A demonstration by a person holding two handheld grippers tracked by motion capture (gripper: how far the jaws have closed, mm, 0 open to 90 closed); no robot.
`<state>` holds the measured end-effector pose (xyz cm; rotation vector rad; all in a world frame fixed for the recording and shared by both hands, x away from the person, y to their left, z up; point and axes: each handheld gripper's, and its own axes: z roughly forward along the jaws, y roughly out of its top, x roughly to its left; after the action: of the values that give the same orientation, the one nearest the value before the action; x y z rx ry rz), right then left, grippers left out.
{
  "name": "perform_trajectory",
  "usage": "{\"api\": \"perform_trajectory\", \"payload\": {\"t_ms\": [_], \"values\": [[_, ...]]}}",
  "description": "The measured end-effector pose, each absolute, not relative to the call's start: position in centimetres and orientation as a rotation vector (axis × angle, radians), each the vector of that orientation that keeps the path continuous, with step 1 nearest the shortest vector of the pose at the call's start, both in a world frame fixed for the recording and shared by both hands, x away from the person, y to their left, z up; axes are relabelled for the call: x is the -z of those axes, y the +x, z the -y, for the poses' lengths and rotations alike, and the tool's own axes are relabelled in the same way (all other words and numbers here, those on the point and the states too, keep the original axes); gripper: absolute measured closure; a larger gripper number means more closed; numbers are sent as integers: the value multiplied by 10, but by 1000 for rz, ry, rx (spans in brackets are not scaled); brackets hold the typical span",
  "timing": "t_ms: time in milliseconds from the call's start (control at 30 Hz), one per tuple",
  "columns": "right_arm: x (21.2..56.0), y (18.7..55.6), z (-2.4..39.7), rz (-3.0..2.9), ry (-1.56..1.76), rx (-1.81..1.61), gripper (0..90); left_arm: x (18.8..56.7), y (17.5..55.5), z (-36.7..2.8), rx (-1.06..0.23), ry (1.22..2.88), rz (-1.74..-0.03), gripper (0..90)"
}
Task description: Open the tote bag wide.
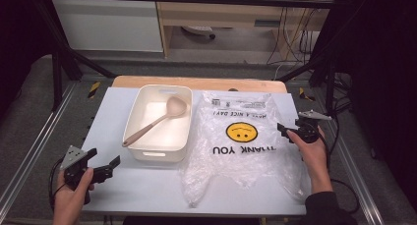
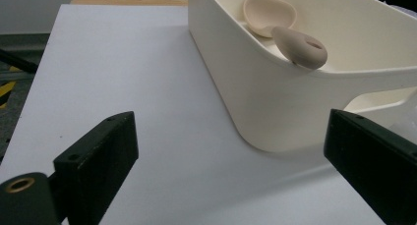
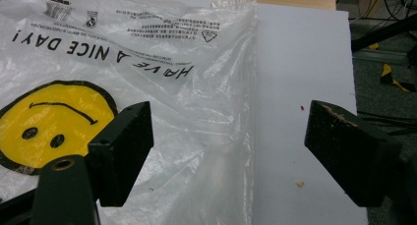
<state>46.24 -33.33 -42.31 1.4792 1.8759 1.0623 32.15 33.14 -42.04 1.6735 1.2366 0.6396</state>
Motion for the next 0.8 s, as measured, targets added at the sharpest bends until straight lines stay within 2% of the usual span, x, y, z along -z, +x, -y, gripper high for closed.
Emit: {"api": "perform_trajectory", "payload": {"t_ms": [500,700,800], "values": [[450,488,338,-1917,1512,-1018,387,425,324,-329,-633,1702,-1257,60],[459,493,336,-1973,1520,-1019,594,426,324,-328,-633,1709,-1261,60],[460,492,336,-1989,1512,-1032,773,427,325,-327,-631,1708,-1262,61]]}}
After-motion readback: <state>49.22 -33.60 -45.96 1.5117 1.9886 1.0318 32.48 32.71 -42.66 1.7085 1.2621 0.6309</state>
